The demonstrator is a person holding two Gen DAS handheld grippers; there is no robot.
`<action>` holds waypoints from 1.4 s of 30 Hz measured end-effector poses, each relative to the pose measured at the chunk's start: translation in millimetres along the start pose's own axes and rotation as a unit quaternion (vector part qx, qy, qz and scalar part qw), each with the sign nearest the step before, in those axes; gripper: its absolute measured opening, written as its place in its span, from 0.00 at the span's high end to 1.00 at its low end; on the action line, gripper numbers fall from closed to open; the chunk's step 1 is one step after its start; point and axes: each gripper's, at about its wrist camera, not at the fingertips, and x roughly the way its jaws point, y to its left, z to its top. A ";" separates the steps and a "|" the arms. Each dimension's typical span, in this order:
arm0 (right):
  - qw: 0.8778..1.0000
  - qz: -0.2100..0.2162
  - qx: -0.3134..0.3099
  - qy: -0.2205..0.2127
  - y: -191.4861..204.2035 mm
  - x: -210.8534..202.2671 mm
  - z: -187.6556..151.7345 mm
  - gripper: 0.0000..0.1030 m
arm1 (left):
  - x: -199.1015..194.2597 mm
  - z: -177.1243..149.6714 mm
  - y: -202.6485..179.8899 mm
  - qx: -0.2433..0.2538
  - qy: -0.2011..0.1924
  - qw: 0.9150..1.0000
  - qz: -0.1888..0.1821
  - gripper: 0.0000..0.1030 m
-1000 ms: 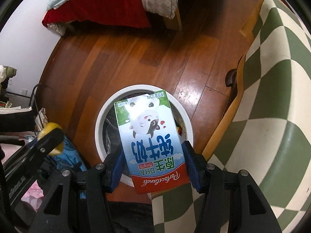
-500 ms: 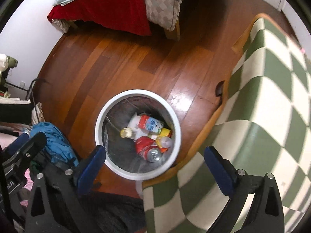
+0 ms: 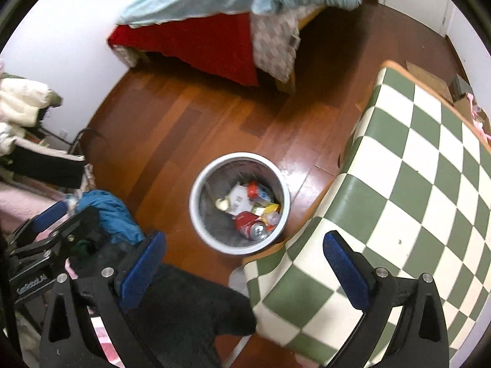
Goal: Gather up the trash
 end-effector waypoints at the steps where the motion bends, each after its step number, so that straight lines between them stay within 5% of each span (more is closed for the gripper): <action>1: 1.000 0.007 -0.003 -0.004 2.3 -9.4 -1.7 0.00 | -8.6 -0.8 -2.0 0.002 -0.003 1.000 -0.003 0.05; 11: 0.995 0.095 -0.005 -0.030 14.1 -113.3 -19.7 0.00 | -88.7 -0.9 -10.2 -0.002 -0.026 0.997 -0.075 0.05; 17: 0.991 0.126 -0.019 -0.038 19.2 -156.1 -29.8 0.00 | -124.9 -1.7 -9.4 0.001 -0.053 0.995 -0.088 0.05; 42: 0.987 0.148 -0.054 -0.023 37.0 -194.4 -50.1 0.00 | -155.1 -17.9 -9.5 0.005 -0.055 0.991 -0.125 0.05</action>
